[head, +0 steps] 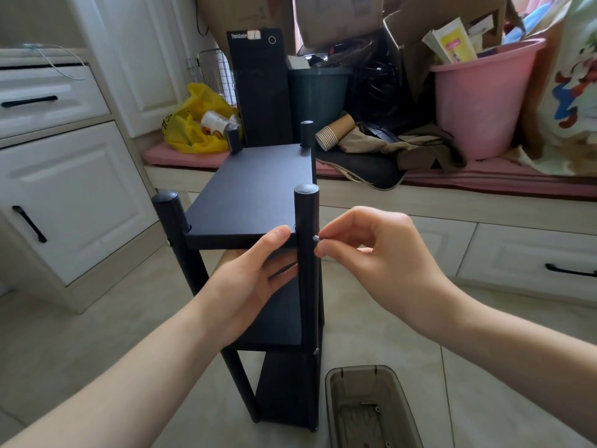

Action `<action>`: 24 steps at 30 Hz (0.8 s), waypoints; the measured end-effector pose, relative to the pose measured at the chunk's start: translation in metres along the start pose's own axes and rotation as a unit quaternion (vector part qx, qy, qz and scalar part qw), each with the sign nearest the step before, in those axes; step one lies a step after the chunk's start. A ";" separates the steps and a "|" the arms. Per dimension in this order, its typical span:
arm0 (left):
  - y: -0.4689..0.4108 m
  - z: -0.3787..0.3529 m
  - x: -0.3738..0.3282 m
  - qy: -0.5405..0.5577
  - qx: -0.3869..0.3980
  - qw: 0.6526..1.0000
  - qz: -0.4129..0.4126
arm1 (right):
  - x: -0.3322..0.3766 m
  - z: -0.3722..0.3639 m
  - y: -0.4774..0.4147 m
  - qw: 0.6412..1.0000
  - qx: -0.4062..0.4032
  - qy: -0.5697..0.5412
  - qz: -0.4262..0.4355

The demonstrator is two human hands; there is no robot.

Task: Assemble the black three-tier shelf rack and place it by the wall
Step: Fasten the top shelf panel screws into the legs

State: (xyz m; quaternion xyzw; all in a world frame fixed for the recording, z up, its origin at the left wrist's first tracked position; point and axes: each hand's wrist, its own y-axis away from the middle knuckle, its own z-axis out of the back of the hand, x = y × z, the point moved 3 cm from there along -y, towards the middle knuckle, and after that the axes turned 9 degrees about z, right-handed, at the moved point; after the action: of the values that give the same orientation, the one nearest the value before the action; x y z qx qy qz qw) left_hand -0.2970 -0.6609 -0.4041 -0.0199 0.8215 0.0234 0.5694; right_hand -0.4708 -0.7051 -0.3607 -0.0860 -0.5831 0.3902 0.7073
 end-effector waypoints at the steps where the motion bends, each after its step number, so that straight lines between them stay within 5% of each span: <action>1: 0.000 0.000 0.000 0.000 0.000 1.000 0.000 | 0.000 0.000 0.000 1.000 0.002 -0.004 -0.003; 15: 0.000 0.000 0.000 0.004 -0.001 1.000 0.006 | 0.004 -0.001 0.003 0.997 -0.004 0.067 0.028; 24: 0.000 0.001 0.000 0.001 -0.001 1.000 0.006 | -0.002 -0.002 0.003 1.000 -0.001 -0.003 -0.003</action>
State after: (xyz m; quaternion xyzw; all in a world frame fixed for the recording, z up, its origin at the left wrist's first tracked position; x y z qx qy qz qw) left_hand -0.2962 -0.6613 -0.4046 -0.0159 0.8224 0.0272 0.5680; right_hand -0.4706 -0.7038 -0.3641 -0.0843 -0.5859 0.3878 0.7066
